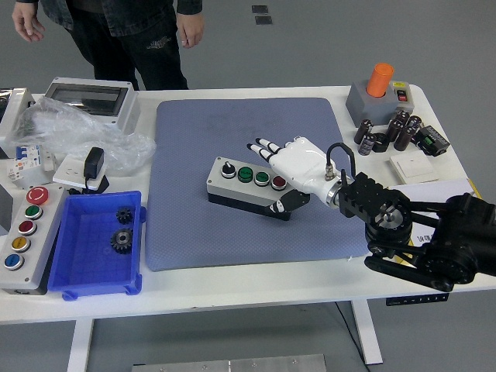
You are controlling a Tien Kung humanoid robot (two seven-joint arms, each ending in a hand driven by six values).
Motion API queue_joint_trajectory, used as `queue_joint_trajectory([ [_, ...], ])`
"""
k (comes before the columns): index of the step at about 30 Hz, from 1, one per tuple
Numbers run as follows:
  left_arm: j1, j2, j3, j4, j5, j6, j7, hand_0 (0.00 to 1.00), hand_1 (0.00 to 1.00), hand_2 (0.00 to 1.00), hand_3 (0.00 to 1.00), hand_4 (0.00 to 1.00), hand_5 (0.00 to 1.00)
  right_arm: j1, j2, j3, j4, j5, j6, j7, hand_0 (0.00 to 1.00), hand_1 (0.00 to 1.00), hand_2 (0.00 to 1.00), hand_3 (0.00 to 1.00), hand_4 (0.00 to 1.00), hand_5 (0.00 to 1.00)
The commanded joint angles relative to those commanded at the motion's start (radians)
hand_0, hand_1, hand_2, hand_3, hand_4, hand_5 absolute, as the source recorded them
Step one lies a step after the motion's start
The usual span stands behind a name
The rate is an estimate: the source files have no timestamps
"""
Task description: Pick up the button,place it on the desk,press the button,press the button
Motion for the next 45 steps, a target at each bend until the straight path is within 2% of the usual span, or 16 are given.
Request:
queue_joint_trajectory([
  [4, -0.001, 0.001, 0.002, 0.0, -0.001, -0.001, 0.0, 0.572, 0.626, 0.589, 0.604, 0.523, 0.249, -0.006, 0.01, -0.013, -0.061, -0.009, 0.006, -0.005, 0.14, 0.399, 0.998, 0.998, 0.998, 0.55],
  [9, 0.0, 0.001, 0.012, 0.001, -0.011, 0.0, 0.0, 0.572, 0.626, 0.59, 0.604, 0.524, 0.25, -0.008, 0.012, -0.017, -0.086, -0.015, 0.008, -0.01, 0.147, 0.398, 0.998, 0.998, 0.998, 0.57],
  [23, -0.002, 0.002, 0.012, 0.0, -0.01, 0.0, -0.001, 0.572, 0.625, 0.59, 0.605, 0.526, 0.247, -0.001, 0.003, -0.013, -0.083, -0.027, 0.006, -0.02, 0.142, 0.388, 0.998, 0.998, 0.998, 0.583],
  [35, -0.003, 0.0, 0.009, -0.001, -0.008, 0.002, 0.0, 0.571, 0.625, 0.591, 0.606, 0.527, 0.246, -0.012, 0.003, 0.006, -0.112, 0.006, -0.021, -0.021, 0.142, 0.39, 0.998, 0.998, 0.998, 0.586],
  [44, -0.003, 0.001, 0.006, -0.002, -0.005, 0.001, 0.0, 0.571, 0.625, 0.59, 0.606, 0.529, 0.243, -0.015, -0.014, 0.01, -0.077, 0.028, -0.012, -0.019, 0.141, 0.39, 0.972, 0.998, 0.998, 0.585],
  [45, -0.003, 0.001, 0.006, -0.002, -0.005, 0.001, 0.0, 0.571, 0.625, 0.59, 0.607, 0.529, 0.243, -0.016, -0.021, 0.013, -0.063, 0.042, -0.008, -0.014, 0.14, 0.386, 0.928, 0.998, 0.998, 0.581],
])
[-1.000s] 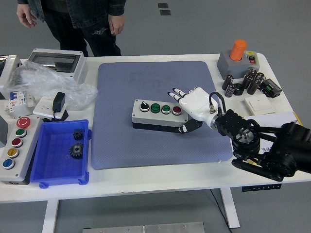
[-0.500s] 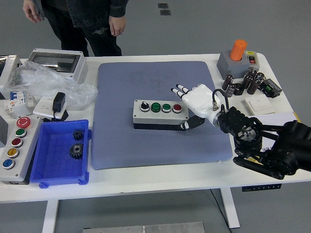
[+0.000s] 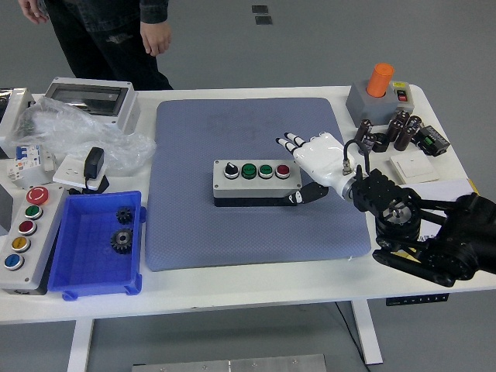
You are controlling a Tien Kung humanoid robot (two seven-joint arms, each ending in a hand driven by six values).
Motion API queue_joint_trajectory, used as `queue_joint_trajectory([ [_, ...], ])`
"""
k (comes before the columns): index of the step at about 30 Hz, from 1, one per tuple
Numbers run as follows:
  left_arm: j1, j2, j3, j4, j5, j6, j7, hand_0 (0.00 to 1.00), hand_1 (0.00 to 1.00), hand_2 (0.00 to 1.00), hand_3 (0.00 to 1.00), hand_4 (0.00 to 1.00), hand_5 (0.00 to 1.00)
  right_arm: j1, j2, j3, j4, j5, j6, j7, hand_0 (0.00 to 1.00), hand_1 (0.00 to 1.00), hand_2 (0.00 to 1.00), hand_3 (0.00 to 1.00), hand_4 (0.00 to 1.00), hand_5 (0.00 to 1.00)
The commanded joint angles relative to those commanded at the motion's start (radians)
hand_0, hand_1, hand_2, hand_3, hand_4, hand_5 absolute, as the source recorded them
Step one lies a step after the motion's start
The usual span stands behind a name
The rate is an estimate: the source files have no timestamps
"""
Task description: Pick up the button,place it on the desk,press the button,press the button
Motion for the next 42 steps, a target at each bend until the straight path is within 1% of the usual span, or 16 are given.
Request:
queue_joint_trajectory([
  [4, 0.002, 0.0, 0.003, 0.001, -0.004, 0.0, -0.001, 0.571, 0.625, 0.59, 0.607, 0.529, 0.243, -0.016, -0.044, 0.049, 0.078, 0.081, 0.009, 0.033, 0.14, 0.386, 0.928, 0.998, 0.998, 0.581],
  [6, 0.002, 0.0, 0.004, 0.001, -0.006, -0.001, -0.002, 0.571, 0.625, 0.59, 0.607, 0.53, 0.244, -0.034, -0.071, 0.089, 0.12, 0.124, -0.003, 0.052, 0.138, 0.386, 0.906, 0.998, 0.998, 0.594],
  [8, 0.003, -0.001, 0.006, 0.001, -0.007, -0.001, -0.003, 0.571, 0.625, 0.59, 0.607, 0.53, 0.244, -0.057, -0.095, 0.133, 0.164, 0.159, -0.028, 0.06, 0.138, 0.386, 0.906, 0.998, 0.998, 0.594],
  [11, 0.005, -0.003, 0.008, 0.002, -0.011, -0.001, -0.004, 0.571, 0.625, 0.59, 0.607, 0.53, 0.244, -0.086, -0.119, 0.197, 0.232, 0.13, -0.067, 0.029, 0.138, 0.386, 0.906, 0.998, 0.998, 0.594],
  [12, 0.005, -0.003, 0.01, 0.002, -0.012, -0.001, -0.004, 0.571, 0.625, 0.591, 0.608, 0.53, 0.241, -0.092, -0.123, 0.214, 0.254, 0.107, -0.07, 0.009, 0.138, 0.386, 0.892, 0.996, 0.998, 0.745],
  [14, 0.005, -0.003, 0.01, 0.002, -0.013, 0.0, -0.005, 0.571, 0.625, 0.591, 0.608, 0.53, 0.241, -0.096, -0.126, 0.224, 0.296, 0.061, -0.062, -0.028, 0.138, 0.386, 0.892, 0.996, 0.998, 0.745],
  [17, 0.004, -0.002, 0.007, 0.002, -0.011, -0.001, -0.006, 0.571, 0.625, 0.591, 0.608, 0.53, 0.241, -0.094, -0.125, 0.2, 0.332, 0.007, -0.018, -0.072, 0.138, 0.386, 0.892, 0.996, 0.998, 0.745],
  [18, 0.003, -0.002, 0.007, 0.002, -0.011, -0.001, -0.007, 0.571, 0.625, 0.59, 0.607, 0.531, 0.241, -0.094, -0.125, 0.192, 0.338, 0.0, -0.005, -0.08, 0.124, 0.346, 0.467, 0.903, 0.806, 0.588],
  [23, 0.004, -0.001, 0.01, 0.003, -0.013, -0.001, -0.007, 0.571, 0.625, 0.59, 0.607, 0.531, 0.241, -0.084, -0.13, 0.156, 0.366, 0.023, 0.074, -0.099, 0.124, 0.346, 0.467, 0.903, 0.806, 0.588],
  [24, 0.005, -0.001, 0.011, 0.003, -0.014, -0.001, -0.007, 0.571, 0.626, 0.591, 0.609, 0.532, 0.241, -0.081, -0.131, 0.151, 0.368, 0.03, 0.084, -0.099, 0.112, 0.286, 0.253, 0.838, 0.296, 0.104],
  [29, 0.006, 0.002, 0.02, 0.004, -0.023, 0.0, -0.008, 0.571, 0.626, 0.591, 0.609, 0.532, 0.241, -0.07, -0.135, 0.141, 0.358, 0.056, 0.112, -0.096, 0.112, 0.286, 0.253, 0.838, 0.296, 0.104],
  [30, 0.006, 0.002, 0.02, 0.004, -0.023, 0.0, -0.008, 0.571, 0.627, 0.591, 0.609, 0.533, 0.243, -0.069, -0.136, 0.14, 0.354, 0.059, 0.113, -0.096, 0.108, 0.248, 0.208, 0.83, 0.296, 0.019],
  [35, 0.004, 0.003, 0.022, 0.004, -0.023, 0.0, -0.008, 0.571, 0.627, 0.591, 0.609, 0.533, 0.243, -0.067, -0.139, 0.134, 0.331, 0.073, 0.111, -0.092, 0.108, 0.248, 0.208, 0.83, 0.296, 0.019],
  [36, 0.004, 0.003, 0.022, 0.004, -0.023, 0.0, -0.008, 0.571, 0.627, 0.591, 0.609, 0.535, 0.246, -0.067, -0.139, 0.133, 0.328, 0.074, 0.11, -0.091, 0.103, 0.229, 0.189, 0.827, 0.269, 0.002],
  [41, 0.002, 0.003, 0.023, 0.004, -0.023, 0.001, -0.008, 0.571, 0.627, 0.591, 0.609, 0.535, 0.246, -0.064, -0.136, 0.121, 0.322, 0.083, 0.105, -0.088, 0.103, 0.229, 0.189, 0.827, 0.269, 0.002],
  [42, 0.002, 0.004, 0.023, 0.004, -0.023, 0.001, -0.008, 0.571, 0.628, 0.591, 0.609, 0.538, 0.249, -0.063, -0.135, 0.117, 0.321, 0.084, 0.105, -0.088, 0.1, 0.222, 0.189, 0.813, 0.25, 0.002],
])
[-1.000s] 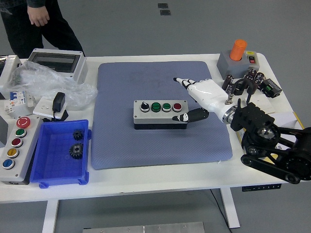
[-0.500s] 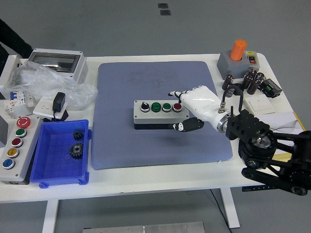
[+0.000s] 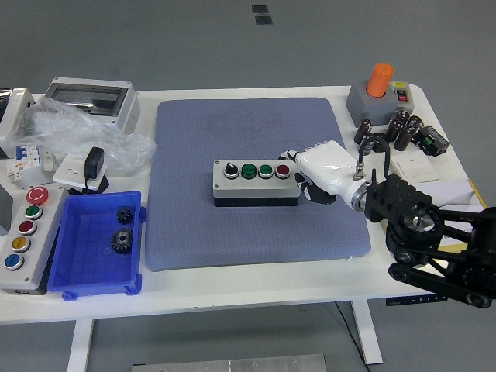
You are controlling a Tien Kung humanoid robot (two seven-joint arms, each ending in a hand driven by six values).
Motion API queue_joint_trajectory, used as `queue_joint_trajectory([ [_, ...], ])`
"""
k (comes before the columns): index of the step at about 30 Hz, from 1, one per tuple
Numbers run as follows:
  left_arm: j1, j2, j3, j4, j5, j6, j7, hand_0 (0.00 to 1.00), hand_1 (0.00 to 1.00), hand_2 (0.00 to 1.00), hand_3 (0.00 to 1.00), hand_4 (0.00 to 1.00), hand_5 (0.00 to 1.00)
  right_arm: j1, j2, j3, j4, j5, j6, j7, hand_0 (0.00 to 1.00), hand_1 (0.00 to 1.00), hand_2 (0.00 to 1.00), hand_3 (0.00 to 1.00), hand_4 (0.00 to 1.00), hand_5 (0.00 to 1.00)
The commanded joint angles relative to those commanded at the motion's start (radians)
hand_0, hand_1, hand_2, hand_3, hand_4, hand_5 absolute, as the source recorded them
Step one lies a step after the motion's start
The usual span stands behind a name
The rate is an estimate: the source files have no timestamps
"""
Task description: Pick up the button,place it on the desk,press the button,press the button
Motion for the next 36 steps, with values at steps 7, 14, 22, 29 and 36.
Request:
queue_joint_trajectory([
  [7, -0.002, 0.001, -0.003, 0.0, 0.001, 0.0, -0.002, 0.572, 0.629, 0.591, 0.608, 0.541, 0.253, 0.001, 0.006, -0.024, -0.015, 0.007, 0.005, 0.001, 0.101, 0.223, 0.189, 0.817, 0.241, 0.002],
  [14, -0.002, 0.003, -0.004, 0.0, -0.001, 0.0, -0.004, 0.571, 0.63, 0.591, 0.608, 0.542, 0.255, -0.001, 0.015, -0.05, -0.035, 0.028, 0.027, 0.004, 0.1, 0.221, 0.188, 0.813, 0.24, 0.002],
  [22, -0.003, 0.003, -0.009, 0.0, 0.002, 0.0, -0.008, 0.571, 0.631, 0.592, 0.608, 0.542, 0.257, -0.001, 0.011, -0.049, -0.036, 0.061, 0.034, 0.015, 0.099, 0.219, 0.187, 0.8, 0.239, 0.002],
  [29, -0.002, 0.002, -0.007, 0.0, 0.0, 0.001, -0.005, 0.572, 0.631, 0.592, 0.608, 0.543, 0.26, -0.007, -0.007, 0.064, -0.028, 0.091, -0.123, 0.098, 0.099, 0.219, 0.186, 0.793, 0.243, 0.002],
  [36, 0.0, 0.002, -0.004, 0.0, -0.002, 0.001, -0.002, 0.572, 0.631, 0.592, 0.607, 0.544, 0.262, -0.061, 0.006, 0.2, -0.1, 0.255, -0.305, 0.242, 0.085, 0.236, 0.25, 0.72, 0.423, 0.238],
])
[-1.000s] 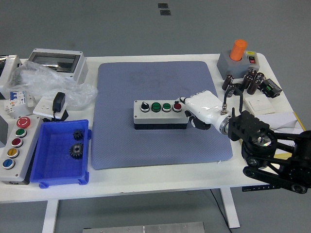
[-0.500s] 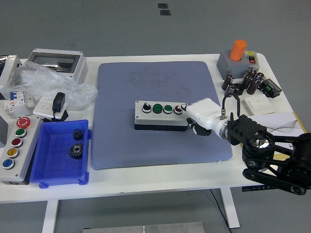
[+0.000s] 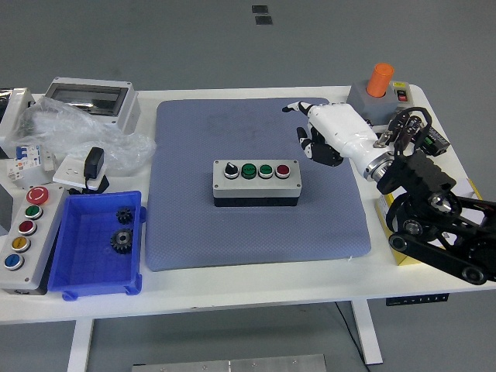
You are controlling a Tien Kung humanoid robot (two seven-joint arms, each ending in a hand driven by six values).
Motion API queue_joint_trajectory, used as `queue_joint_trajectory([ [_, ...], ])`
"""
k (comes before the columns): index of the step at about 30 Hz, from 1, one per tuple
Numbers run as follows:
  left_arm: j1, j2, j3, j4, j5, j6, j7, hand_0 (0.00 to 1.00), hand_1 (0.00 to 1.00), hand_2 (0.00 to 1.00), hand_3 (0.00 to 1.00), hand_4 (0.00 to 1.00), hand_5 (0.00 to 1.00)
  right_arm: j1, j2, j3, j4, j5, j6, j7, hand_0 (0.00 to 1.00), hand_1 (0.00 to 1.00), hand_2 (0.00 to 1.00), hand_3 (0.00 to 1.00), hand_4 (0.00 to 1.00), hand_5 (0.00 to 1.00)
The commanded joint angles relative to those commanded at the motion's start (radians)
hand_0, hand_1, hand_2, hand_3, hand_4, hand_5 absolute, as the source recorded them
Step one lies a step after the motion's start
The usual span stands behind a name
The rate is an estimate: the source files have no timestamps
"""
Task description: Pick up the button,place it on the desk,press the button,press the button
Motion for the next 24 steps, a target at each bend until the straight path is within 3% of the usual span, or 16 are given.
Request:
queue_joint_trajectory([
  [5, 0.001, -0.004, -0.002, 0.0, 0.001, 0.0, 0.002, 0.572, 0.631, 0.592, 0.607, 0.544, 0.262, -0.094, 0.061, 0.108, -0.057, 0.157, -0.044, 0.124, 0.085, 0.236, 0.25, 0.72, 0.423, 0.238],
  [6, 0.002, -0.005, -0.002, 0.0, 0.002, 0.0, 0.003, 0.572, 0.631, 0.592, 0.607, 0.544, 0.261, -0.117, 0.078, 0.135, -0.066, 0.195, -0.045, 0.156, 0.387, 0.592, 0.673, 0.738, 0.831, 0.525],
  [11, 0.004, -0.009, -0.006, 0.0, 0.005, -0.001, 0.005, 0.572, 0.631, 0.592, 0.607, 0.544, 0.261, -0.225, 0.147, 0.261, -0.092, 0.365, 0.0, 0.302, 0.387, 0.592, 0.673, 0.738, 0.831, 0.525],
  [12, 0.004, -0.009, -0.006, 0.0, 0.006, -0.001, 0.005, 0.572, 0.631, 0.591, 0.608, 0.543, 0.262, -0.249, 0.159, 0.286, -0.095, 0.405, 0.02, 0.333, 0.813, 0.765, 0.808, 0.798, 0.943, 0.731],
  [17, 0.004, -0.012, -0.013, -0.001, 0.012, 0.0, 0.009, 0.572, 0.631, 0.591, 0.608, 0.543, 0.262, -0.36, 0.195, 0.397, -0.123, 0.601, 0.129, 0.487, 0.813, 0.765, 0.808, 0.798, 0.943, 0.731],
  [18, 0.005, -0.012, -0.013, -0.001, 0.012, -0.001, 0.01, 0.572, 0.63, 0.591, 0.608, 0.543, 0.263, -0.38, 0.198, 0.415, -0.129, 0.637, 0.15, 0.513, 0.87, 0.776, 0.804, 0.775, 0.974, 0.98],
  [23, 0.008, -0.015, -0.01, -0.001, 0.01, -0.003, 0.015, 0.572, 0.63, 0.591, 0.608, 0.543, 0.263, -0.472, 0.203, 0.482, -0.158, 0.826, 0.257, 0.64, 0.87, 0.776, 0.804, 0.775, 0.974, 0.98],
  [24, 0.009, -0.015, -0.01, -0.001, 0.01, -0.003, 0.016, 0.572, 0.631, 0.591, 0.607, 0.543, 0.262, -0.481, 0.202, 0.486, -0.163, 0.862, 0.274, 0.659, 0.876, 0.769, 0.771, 0.736, 0.986, 0.998],
])
